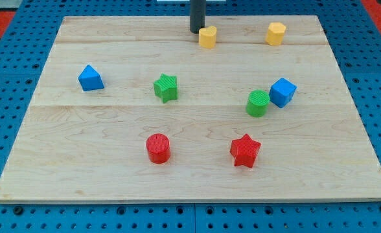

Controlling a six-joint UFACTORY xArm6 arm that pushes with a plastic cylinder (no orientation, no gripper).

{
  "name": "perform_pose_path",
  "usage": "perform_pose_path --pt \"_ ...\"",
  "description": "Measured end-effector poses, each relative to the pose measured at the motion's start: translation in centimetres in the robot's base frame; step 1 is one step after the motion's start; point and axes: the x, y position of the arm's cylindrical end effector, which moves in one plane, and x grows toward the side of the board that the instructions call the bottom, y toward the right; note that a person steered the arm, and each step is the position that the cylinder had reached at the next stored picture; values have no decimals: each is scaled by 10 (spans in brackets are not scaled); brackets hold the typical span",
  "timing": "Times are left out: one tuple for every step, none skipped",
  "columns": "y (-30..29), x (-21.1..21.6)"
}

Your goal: Push yellow heart towards yellow hexagon

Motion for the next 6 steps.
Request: perform_pose_path --pt "-12 5" --pt "-12 11" --pt "-9 16" --pt "17 19" --pt "31 27" --pt "47 33"
